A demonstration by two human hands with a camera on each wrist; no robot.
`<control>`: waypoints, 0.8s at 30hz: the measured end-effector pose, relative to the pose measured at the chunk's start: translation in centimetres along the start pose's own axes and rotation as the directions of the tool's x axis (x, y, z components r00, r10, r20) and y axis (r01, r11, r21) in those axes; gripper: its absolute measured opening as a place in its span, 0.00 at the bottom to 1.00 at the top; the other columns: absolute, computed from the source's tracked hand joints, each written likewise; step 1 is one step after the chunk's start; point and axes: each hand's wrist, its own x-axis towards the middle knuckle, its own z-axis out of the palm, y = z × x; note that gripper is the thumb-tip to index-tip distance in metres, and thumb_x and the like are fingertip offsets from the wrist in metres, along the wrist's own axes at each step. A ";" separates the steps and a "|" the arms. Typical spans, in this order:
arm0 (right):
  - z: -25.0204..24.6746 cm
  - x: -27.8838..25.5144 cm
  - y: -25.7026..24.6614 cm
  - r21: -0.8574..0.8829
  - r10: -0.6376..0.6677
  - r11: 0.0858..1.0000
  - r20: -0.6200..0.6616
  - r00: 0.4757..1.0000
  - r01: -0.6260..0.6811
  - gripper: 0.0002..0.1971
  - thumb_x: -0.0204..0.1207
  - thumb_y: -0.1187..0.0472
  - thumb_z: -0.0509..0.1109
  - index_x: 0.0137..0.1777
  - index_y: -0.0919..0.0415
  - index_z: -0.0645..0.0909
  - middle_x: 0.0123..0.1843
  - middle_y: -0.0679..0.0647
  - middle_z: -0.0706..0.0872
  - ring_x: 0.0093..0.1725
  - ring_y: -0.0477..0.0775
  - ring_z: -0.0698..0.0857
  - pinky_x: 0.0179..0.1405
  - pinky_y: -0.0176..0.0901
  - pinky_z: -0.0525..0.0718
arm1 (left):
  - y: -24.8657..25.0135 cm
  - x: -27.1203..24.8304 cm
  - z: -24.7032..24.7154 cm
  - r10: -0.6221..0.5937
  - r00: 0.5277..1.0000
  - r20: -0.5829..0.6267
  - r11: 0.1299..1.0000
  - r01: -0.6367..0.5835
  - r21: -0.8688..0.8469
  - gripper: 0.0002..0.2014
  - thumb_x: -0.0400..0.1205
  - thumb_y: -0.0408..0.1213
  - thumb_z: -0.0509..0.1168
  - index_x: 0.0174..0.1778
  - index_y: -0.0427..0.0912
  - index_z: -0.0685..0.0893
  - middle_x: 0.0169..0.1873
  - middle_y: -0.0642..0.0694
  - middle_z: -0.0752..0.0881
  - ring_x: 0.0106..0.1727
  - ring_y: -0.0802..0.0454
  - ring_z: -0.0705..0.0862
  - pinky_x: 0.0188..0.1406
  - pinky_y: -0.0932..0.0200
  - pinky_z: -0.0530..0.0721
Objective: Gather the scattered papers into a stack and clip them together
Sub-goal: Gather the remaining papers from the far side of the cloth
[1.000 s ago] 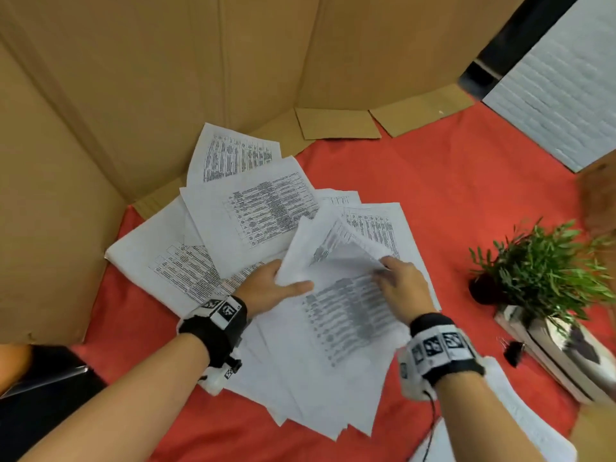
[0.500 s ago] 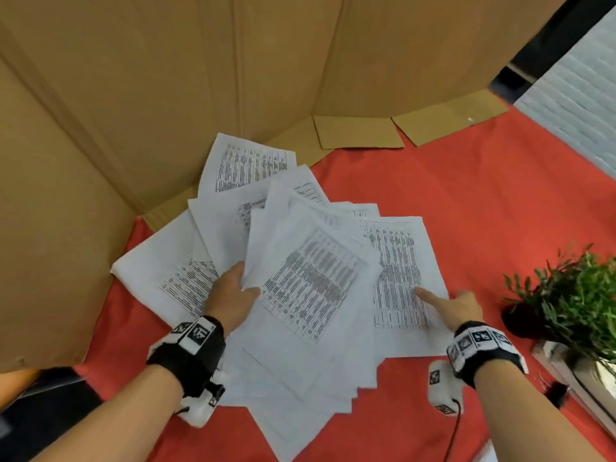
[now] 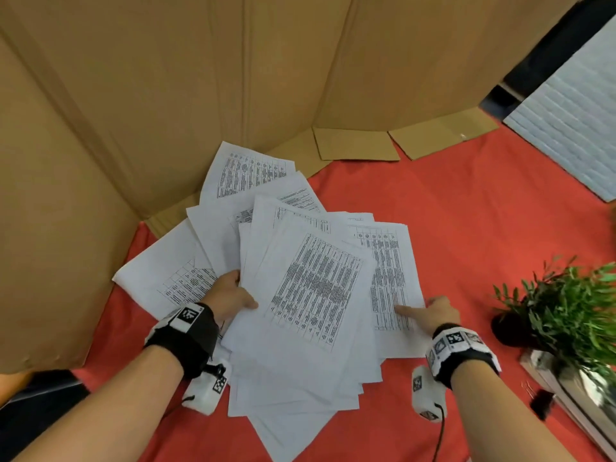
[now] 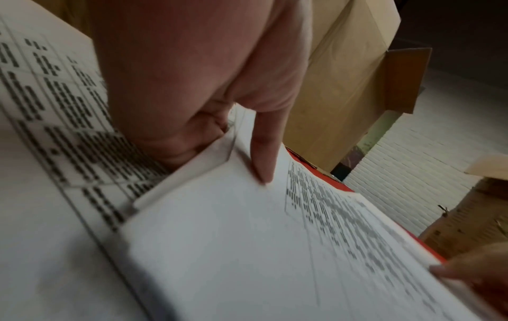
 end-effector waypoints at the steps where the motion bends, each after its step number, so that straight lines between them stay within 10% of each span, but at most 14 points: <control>1: -0.1 -0.3 -0.1 -0.075 0.029 0.996 -0.090 0.996 -0.036 0.57 0.53 0.37 0.86 0.75 0.68 0.66 0.74 0.68 0.72 0.72 0.70 0.74 0.71 0.59 0.76 | 0.0 0.0 -0.1 -0.012 1.000 0.013 1.000 0.012 -0.006 0.26 0.70 0.15 0.71 0.65 0.34 0.81 0.59 0.37 0.87 0.59 0.39 0.85 0.60 0.47 0.84; 5: 0.7 0.8 0.1 0.032 0.023 0.999 -0.037 0.999 -0.022 0.57 0.46 0.34 0.87 0.69 0.70 0.73 0.63 0.67 0.83 0.62 0.68 0.83 0.61 0.59 0.84 | -0.3 0.1 0.7 0.018 1.000 -0.003 0.995 -0.018 -0.099 0.26 0.69 0.25 0.79 0.62 0.38 0.81 0.55 0.42 0.88 0.56 0.43 0.87 0.54 0.49 0.87; 9: 1.2 -0.6 -1.3 0.167 -0.161 0.975 0.069 0.985 0.148 0.22 0.66 0.55 0.84 0.53 0.71 0.85 0.46 0.63 0.90 0.45 0.64 0.89 0.51 0.55 0.88 | -0.4 0.1 1.6 0.074 0.997 -0.023 0.997 -0.073 0.017 0.25 0.73 0.28 0.77 0.67 0.38 0.82 0.61 0.42 0.88 0.59 0.45 0.86 0.65 0.49 0.83; 12: 0.3 -2.7 -3.0 0.111 -0.249 0.958 -0.132 0.959 0.264 0.16 0.72 0.61 0.77 0.57 0.68 0.85 0.47 0.65 0.89 0.49 0.68 0.88 0.53 0.58 0.86 | -0.3 -0.1 1.7 0.075 0.997 -0.022 0.997 -0.075 0.024 0.24 0.77 0.25 0.72 0.70 0.38 0.80 0.63 0.41 0.86 0.58 0.47 0.84 0.62 0.55 0.81; 18: -6.1 -9.7 -3.1 0.133 -0.355 0.785 -0.704 0.616 0.605 0.09 0.76 0.61 0.73 0.51 0.67 0.83 0.45 0.71 0.86 0.41 0.63 0.82 0.42 0.50 0.74 | -0.4 -0.5 1.7 0.099 0.995 -0.026 0.994 -0.098 0.050 0.27 0.78 0.23 0.69 0.74 0.39 0.76 0.67 0.41 0.83 0.60 0.48 0.81 0.60 0.59 0.77; 21: -8.8 -11.5 -1.3 0.591 -0.202 0.470 -0.651 0.731 0.656 0.06 0.72 0.59 0.76 0.47 0.59 0.86 0.48 0.55 0.92 0.46 0.51 0.88 0.45 0.46 0.84 | -0.3 -0.7 1.9 0.113 0.992 -0.048 0.992 -0.110 0.065 0.27 0.79 0.22 0.67 0.75 0.40 0.76 0.67 0.42 0.83 0.58 0.50 0.80 0.58 0.61 0.75; 24: -9.4 -12.3 0.8 0.895 -0.200 0.182 -0.371 0.907 0.406 0.10 0.79 0.67 0.71 0.56 0.54 0.86 0.52 0.46 0.93 0.52 0.48 0.92 0.47 0.44 0.91 | -0.2 -0.9 2.3 0.124 0.991 -0.050 0.990 -0.120 0.075 0.26 0.79 0.22 0.66 0.74 0.39 0.76 0.66 0.41 0.84 0.56 0.50 0.79 0.55 0.61 0.74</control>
